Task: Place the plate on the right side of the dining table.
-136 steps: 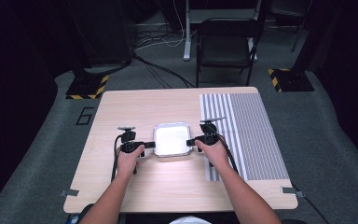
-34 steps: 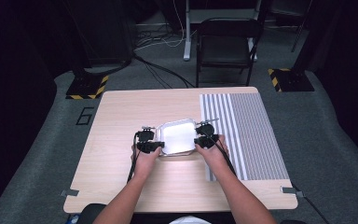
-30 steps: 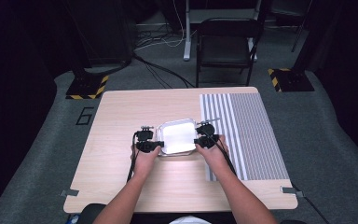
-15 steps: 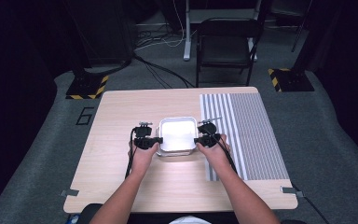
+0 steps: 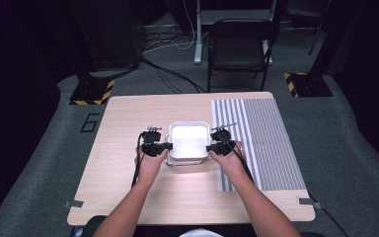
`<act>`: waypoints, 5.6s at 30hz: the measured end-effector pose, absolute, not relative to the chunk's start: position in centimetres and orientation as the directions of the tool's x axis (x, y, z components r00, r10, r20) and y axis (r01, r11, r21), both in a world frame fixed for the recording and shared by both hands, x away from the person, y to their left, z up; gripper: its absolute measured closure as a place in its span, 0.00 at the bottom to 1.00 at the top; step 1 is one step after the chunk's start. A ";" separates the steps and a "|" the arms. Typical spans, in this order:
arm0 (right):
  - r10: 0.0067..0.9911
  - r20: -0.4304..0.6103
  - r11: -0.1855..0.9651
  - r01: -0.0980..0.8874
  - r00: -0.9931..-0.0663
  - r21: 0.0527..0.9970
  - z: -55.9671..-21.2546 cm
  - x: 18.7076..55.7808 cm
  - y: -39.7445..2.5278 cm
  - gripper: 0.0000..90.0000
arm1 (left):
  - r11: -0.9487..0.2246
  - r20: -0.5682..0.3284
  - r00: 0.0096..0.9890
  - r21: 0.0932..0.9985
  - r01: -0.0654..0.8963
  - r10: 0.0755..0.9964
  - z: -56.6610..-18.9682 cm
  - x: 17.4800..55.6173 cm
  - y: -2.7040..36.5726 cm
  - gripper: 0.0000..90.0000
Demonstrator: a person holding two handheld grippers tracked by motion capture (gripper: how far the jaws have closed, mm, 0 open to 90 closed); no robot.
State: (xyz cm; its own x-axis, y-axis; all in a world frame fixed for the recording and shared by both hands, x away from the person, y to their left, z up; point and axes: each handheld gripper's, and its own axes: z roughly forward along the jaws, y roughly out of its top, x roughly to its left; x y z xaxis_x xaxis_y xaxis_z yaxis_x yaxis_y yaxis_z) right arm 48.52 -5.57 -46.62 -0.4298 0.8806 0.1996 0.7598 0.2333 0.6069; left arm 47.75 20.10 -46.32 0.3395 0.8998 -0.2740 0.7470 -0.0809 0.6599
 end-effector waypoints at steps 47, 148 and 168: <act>0.865 0.212 0.210 0.712 -0.455 0.671 -43.7 48.3 -10.1 0.86 | -0.170 -0.197 0.399 0.677 0.716 0.896 -43.4 48.3 15.9 0.88; 0.934 0.215 0.052 0.705 -0.285 0.707 -42.6 46.6 -20.5 0.87 | -0.265 -0.231 0.538 0.675 0.689 0.811 -42.8 50.1 5.4 0.87; 0.959 0.168 0.053 0.726 -0.229 0.686 -43.5 47.1 -22.1 0.92 | -0.274 -0.250 0.556 0.669 0.691 0.793 -43.6 50.3 3.2 0.87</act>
